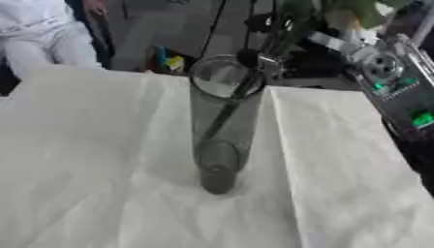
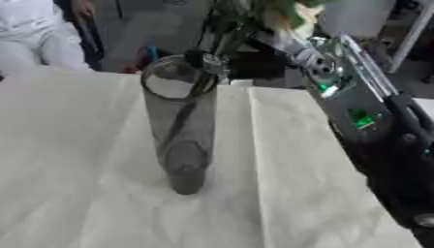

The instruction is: Arrange flowers into the vase.

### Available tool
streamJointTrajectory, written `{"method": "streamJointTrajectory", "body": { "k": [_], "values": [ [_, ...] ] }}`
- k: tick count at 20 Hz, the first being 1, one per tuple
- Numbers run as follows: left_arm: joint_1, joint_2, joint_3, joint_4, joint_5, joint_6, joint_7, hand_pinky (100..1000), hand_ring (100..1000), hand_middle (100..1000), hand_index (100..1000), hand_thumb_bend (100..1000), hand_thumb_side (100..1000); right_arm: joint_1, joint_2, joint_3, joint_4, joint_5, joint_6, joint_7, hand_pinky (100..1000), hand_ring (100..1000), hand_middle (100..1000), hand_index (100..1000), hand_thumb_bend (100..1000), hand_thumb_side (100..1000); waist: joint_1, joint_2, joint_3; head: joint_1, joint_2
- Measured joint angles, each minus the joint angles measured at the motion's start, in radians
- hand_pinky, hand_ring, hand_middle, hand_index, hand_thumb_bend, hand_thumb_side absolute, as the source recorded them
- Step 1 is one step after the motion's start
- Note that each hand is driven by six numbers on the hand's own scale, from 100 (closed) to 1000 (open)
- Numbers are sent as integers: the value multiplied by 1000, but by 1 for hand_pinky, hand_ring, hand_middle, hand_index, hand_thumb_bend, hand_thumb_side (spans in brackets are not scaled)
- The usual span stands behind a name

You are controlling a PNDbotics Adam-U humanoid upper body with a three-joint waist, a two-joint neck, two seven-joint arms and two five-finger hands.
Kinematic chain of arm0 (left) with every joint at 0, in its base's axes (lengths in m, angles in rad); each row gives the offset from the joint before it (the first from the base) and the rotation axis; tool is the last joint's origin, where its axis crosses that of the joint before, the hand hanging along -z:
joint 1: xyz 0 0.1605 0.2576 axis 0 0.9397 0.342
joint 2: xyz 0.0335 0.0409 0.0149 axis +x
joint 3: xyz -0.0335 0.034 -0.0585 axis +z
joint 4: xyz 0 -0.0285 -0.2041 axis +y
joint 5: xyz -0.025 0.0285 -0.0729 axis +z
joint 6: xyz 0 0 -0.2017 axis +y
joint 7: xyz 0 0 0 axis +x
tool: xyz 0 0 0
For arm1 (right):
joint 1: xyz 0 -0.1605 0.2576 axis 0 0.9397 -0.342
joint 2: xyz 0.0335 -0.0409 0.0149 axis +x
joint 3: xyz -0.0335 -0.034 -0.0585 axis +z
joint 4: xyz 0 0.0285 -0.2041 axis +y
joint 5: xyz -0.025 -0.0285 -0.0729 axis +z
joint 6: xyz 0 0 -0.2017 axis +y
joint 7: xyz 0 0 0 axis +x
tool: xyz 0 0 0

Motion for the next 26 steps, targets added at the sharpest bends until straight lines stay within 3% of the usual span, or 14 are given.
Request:
{"method": "streamJointTrajectory", "body": {
  "k": [18, 26],
  "values": [
    [0, 1, 0, 0, 0, 2, -2, 695, 753, 722, 838, 100, 951, -7, -30, -16, 29, -42, -39, 84, 893, 958, 918, 1000, 618, 1000, 0, 0, -1, 0, 0],
    [0, 1, 0, 0, 0, 8, 4, 694, 752, 721, 837, 100, 949, 41, -64, -41, 18, -86, -43, 106, 888, 948, 909, 1000, 641, 1000, 0, 0, -5, 5, -2]
  ]
}}
